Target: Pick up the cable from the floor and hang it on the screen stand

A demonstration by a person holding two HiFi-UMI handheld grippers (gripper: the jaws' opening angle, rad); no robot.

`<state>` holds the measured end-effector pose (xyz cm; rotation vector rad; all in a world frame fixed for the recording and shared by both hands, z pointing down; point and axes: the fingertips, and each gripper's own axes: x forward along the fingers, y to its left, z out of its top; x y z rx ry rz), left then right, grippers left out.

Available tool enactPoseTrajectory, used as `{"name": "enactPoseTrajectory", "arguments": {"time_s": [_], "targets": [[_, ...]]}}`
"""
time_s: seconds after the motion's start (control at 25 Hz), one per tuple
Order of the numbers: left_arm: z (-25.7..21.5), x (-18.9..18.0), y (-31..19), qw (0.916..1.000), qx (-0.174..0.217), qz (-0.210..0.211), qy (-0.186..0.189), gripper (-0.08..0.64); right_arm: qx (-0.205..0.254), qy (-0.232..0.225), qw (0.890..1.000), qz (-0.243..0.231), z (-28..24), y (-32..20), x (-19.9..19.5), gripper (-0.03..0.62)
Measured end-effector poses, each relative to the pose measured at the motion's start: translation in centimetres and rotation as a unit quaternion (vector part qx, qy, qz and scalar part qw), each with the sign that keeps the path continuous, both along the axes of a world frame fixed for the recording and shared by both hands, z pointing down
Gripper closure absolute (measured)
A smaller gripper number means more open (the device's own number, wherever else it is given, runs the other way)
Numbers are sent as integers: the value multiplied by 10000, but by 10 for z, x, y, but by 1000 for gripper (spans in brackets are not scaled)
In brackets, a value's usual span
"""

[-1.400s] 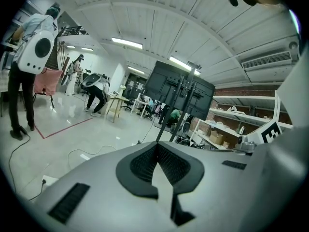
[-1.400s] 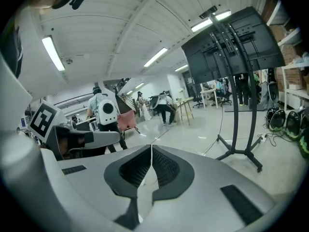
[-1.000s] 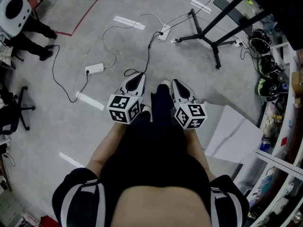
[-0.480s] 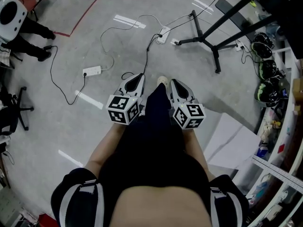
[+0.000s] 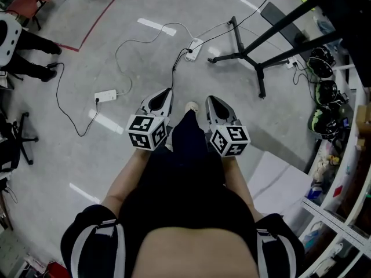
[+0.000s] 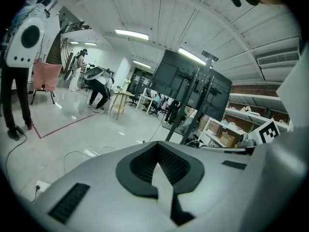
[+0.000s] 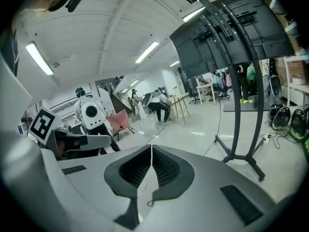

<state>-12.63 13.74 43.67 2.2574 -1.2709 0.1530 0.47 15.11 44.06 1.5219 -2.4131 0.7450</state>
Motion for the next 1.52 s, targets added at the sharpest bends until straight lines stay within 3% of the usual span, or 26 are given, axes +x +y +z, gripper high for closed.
{"name": "enactPoseTrajectory", "arguments": {"time_s": [0.56, 1.0, 1.52], "targets": [[15, 14, -106, 9981, -341, -499, -96, 555, -368, -267, 9975, -544, 13, -118, 11, 568], [28, 28, -185, 9932, -494, -1050, -132, 555, -645, -124, 9919, -1090, 40, -198, 30, 568], [66, 21, -229, 9920, -725, -985, -298, 555, -858, 149, 9823, -1660, 94, -257, 6, 568]]}}
